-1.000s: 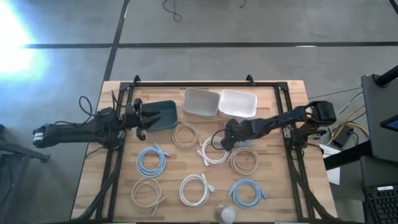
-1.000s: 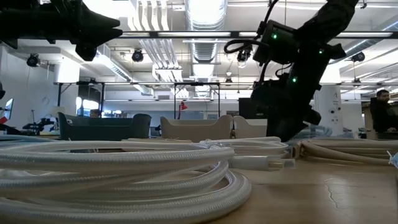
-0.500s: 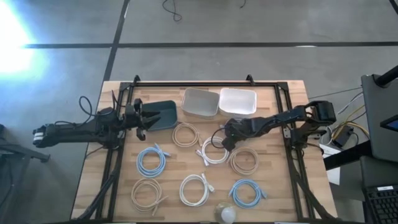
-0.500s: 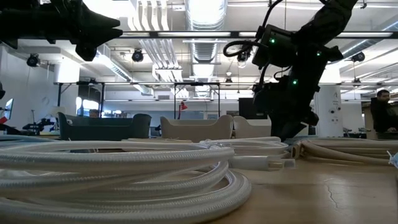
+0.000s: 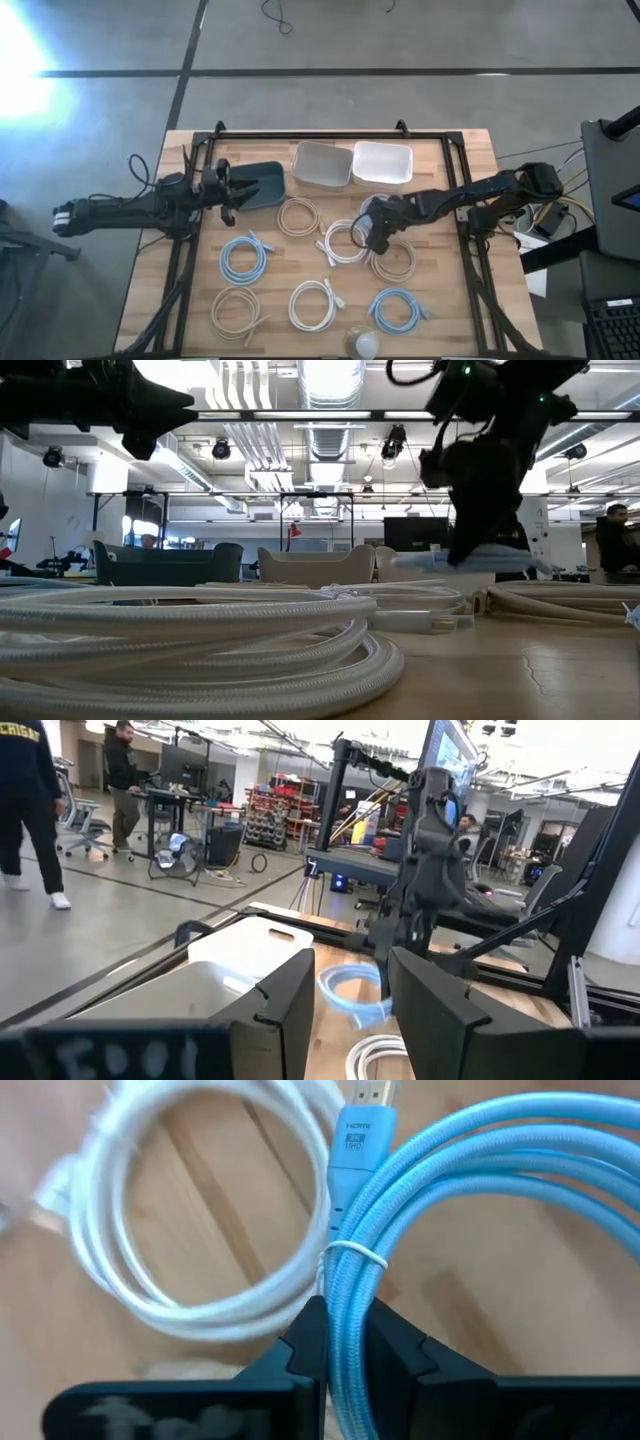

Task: Pick & Place USB Port
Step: Put the top blue USB cable into the white bin, then put the middle brown USB cable into the gray bin

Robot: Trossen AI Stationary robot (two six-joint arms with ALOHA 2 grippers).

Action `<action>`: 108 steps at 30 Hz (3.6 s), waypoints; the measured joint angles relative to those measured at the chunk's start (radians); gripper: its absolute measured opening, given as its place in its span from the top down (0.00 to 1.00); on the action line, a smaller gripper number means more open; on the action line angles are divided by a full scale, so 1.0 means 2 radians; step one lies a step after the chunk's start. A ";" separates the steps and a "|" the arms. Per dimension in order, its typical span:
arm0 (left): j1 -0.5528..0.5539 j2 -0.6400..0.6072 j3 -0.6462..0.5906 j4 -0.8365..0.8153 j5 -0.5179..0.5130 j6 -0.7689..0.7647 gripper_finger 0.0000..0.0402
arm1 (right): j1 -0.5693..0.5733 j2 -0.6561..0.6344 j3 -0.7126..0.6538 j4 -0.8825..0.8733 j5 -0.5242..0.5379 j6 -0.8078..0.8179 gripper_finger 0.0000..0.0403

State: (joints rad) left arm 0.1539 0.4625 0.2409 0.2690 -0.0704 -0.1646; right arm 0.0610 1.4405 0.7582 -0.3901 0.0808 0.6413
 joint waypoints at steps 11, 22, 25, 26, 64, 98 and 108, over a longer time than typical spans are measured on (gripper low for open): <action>0.000 0.017 0.000 0.000 0.000 0.000 0.66 | 0.004 -0.093 0.001 0.024 0.118 -0.078 0.90; 0.000 0.020 -0.001 0.001 -0.001 0.000 0.66 | -0.052 -0.084 0.000 0.126 0.335 -0.259 0.89; 0.000 0.020 -0.001 0.004 -0.001 0.000 0.66 | -0.080 -0.047 0.000 0.139 0.325 -0.260 0.90; 0.000 0.021 -0.001 0.005 -0.001 0.000 0.66 | -0.089 -0.032 -0.001 0.139 0.325 -0.261 0.90; 0.000 0.022 0.000 0.004 -0.001 0.000 0.66 | -0.170 0.130 0.013 0.196 0.325 -0.313 0.61; -0.004 0.054 0.000 0.006 0.023 -0.025 0.66 | -0.027 -0.008 0.043 -0.038 0.038 -0.165 0.61; -0.022 0.105 0.000 0.076 0.024 -0.029 0.66 | 0.050 -0.002 0.042 -0.171 -0.008 -0.091 0.53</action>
State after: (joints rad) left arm 0.1107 0.6735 0.2413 0.4219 -0.0231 -0.2218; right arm 0.1618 1.4374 0.8416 -0.7329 0.0646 0.4584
